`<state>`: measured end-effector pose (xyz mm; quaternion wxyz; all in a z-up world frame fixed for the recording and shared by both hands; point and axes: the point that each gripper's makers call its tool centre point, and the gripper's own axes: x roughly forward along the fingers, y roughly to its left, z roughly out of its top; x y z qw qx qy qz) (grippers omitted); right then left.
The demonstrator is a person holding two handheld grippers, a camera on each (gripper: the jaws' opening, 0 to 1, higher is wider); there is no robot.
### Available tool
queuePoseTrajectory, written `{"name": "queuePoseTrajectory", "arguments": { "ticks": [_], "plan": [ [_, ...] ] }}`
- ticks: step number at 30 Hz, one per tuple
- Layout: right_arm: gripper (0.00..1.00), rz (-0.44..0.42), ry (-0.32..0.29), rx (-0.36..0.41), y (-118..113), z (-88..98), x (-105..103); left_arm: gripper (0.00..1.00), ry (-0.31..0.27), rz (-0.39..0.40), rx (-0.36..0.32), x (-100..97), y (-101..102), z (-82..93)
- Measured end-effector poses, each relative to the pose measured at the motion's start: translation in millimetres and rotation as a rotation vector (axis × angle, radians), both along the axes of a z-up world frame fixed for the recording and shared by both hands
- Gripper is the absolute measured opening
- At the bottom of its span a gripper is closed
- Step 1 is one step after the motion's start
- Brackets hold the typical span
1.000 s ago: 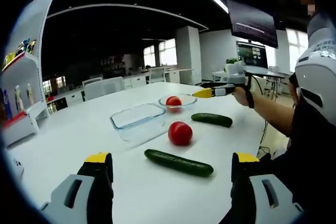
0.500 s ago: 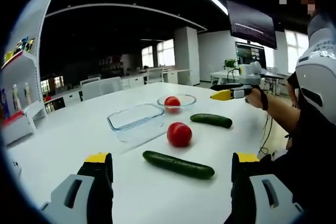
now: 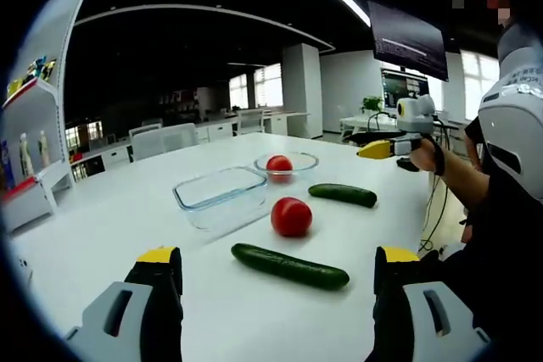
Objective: Sort the scattered tomatoes and cucumbers on the table and place them into their respective storage containers
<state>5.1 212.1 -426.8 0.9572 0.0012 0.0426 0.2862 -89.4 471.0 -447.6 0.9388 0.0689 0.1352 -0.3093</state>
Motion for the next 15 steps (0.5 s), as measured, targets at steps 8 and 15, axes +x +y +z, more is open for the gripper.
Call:
{"name": "queuePoseTrajectory", "arguments": {
  "ticks": [8, 15],
  "plan": [
    [0.97, 0.006, 0.011, 0.022, -2, 0.0, -7, 0.94, 0.0, -0.001, -0.001, -0.1, 0, 0.3],
    [0.97, 0.029, 0.028, 0.046, 4, 0.3, -18, 0.94, 0.002, -0.002, 0.002, -0.3, -1, -0.2]
  ]
}}
